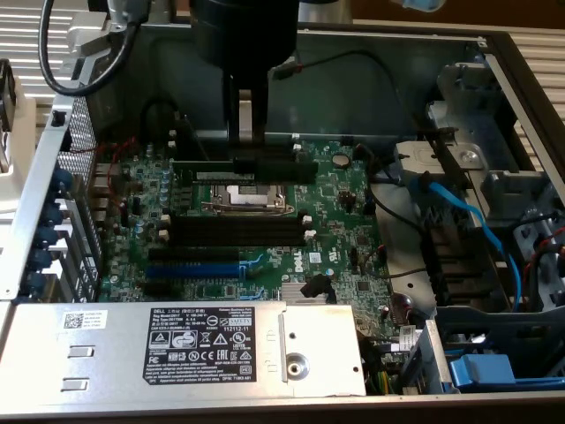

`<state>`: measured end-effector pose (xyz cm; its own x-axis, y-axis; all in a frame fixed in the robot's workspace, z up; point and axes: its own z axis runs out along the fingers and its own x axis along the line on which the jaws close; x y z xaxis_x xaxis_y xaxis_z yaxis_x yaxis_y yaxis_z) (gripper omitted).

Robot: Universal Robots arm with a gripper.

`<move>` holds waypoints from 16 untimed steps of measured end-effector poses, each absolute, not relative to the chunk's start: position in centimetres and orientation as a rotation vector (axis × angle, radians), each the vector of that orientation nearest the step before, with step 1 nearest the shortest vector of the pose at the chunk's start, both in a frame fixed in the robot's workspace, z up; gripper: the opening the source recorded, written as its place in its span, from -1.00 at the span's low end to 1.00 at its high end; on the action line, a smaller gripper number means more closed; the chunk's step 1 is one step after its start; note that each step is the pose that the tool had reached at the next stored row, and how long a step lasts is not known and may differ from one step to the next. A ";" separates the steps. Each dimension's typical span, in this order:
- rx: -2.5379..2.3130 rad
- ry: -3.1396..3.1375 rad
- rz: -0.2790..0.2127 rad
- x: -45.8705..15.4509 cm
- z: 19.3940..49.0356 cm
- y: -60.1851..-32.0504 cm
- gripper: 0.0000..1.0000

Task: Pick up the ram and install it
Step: 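Insert the ram into the slot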

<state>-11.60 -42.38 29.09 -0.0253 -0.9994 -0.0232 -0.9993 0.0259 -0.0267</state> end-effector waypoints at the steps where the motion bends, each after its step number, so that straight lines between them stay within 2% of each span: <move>1: -2.168 2.224 -0.004 -11.6 29.0 -42.4 -0.76; 16: -2.157 2.214 0.020 -12.0 27.2 -43.4 -0.76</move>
<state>-12.01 -43.38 27.16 -0.0255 -0.9986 -0.0456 -0.9993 0.0267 -0.0264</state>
